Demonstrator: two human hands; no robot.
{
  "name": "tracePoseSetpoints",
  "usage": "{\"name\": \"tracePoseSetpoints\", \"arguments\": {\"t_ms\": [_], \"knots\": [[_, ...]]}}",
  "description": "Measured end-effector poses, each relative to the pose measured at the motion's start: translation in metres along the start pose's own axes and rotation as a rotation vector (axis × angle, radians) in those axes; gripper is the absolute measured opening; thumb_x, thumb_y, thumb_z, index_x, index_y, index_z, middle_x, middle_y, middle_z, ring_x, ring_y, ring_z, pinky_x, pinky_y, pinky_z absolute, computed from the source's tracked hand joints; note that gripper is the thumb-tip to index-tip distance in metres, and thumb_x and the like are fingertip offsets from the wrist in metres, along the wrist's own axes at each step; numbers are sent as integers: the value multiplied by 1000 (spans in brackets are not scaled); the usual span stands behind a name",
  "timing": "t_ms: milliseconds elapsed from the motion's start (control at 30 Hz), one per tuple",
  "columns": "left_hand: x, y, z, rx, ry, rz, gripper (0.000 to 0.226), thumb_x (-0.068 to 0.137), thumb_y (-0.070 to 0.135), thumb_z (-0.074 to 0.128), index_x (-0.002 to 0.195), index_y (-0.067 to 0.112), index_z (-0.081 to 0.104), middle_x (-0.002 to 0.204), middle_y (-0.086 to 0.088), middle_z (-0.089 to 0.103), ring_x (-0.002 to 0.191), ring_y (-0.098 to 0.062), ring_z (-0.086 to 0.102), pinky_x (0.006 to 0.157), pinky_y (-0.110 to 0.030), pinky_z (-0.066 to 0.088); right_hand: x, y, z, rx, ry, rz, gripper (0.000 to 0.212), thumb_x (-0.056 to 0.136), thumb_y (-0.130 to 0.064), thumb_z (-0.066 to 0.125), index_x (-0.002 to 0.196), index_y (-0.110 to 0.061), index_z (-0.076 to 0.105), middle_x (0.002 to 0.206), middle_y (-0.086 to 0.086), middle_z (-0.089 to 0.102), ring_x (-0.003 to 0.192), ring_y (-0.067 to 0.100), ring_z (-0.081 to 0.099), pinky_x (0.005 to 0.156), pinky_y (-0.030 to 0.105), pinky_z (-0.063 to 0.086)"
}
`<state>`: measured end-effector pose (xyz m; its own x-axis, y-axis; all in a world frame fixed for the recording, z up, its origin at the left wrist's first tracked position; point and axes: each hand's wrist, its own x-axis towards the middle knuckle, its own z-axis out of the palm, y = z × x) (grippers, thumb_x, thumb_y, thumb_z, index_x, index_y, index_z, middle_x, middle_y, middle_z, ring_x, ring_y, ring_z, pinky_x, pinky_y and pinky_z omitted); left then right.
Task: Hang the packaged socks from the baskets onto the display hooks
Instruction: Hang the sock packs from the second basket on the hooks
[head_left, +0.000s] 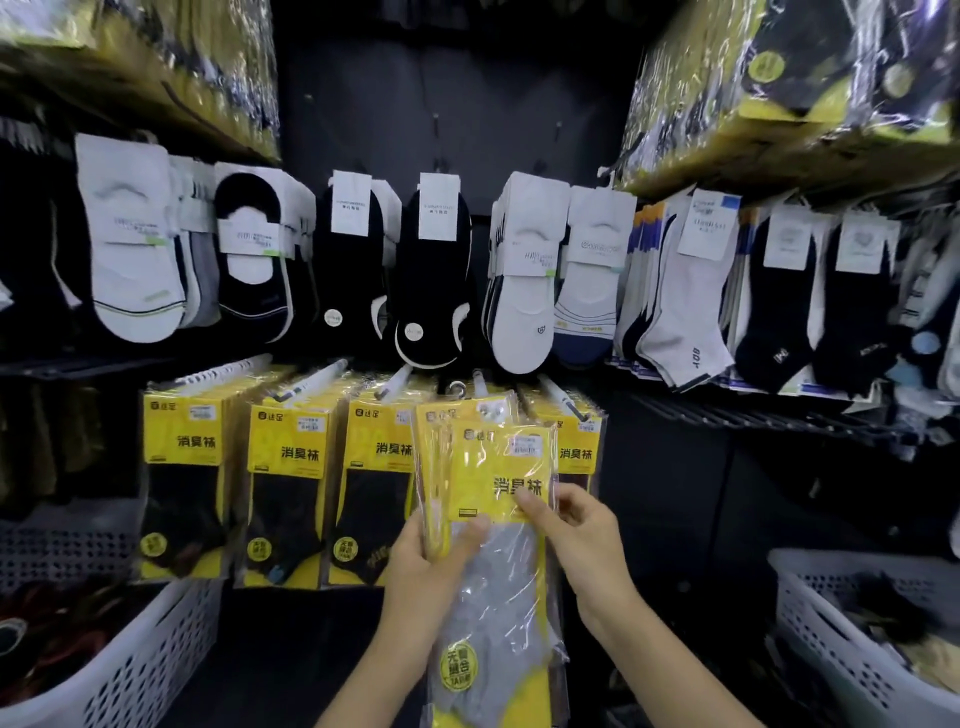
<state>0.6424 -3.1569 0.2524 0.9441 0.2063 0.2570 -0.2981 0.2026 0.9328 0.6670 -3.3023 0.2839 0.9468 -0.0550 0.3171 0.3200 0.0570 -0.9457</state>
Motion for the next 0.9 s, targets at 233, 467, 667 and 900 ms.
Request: {"name": "tracePoseSetpoints", "arguments": {"t_ms": [233,467,667,900], "knots": [[4,3,0,135,-5,79,37,77,52,55,103,28,64,93,17,73,86,-2,69,66,-11,51,4,11,-28,84,-55,88,20,88,-27,65,100,-13,72,96,4,75,90,18,72,77,27,55],[22,14,-23,139,80,130,38,81,49,54,113,29,62,106,3,72,101,-19,67,92,-47,51,35,29,-82,141,198,124,13,94,-14,57,99,-9,69,91,8,75,86,25,71,67,31,55],[37,17,-32,131,123,143,43,79,51,55,112,24,63,104,1,73,97,-20,69,90,-52,52,79,33,-89,57,178,85,7,92,-10,59,94,-10,66,86,4,74,69,11,72,55,19,53],[49,7,-33,138,143,141,41,76,56,54,106,30,64,99,5,74,93,-17,70,87,-50,53,121,53,-74,3,102,107,7,92,-12,60,93,-12,68,87,2,75,70,9,72,55,17,53]]}}
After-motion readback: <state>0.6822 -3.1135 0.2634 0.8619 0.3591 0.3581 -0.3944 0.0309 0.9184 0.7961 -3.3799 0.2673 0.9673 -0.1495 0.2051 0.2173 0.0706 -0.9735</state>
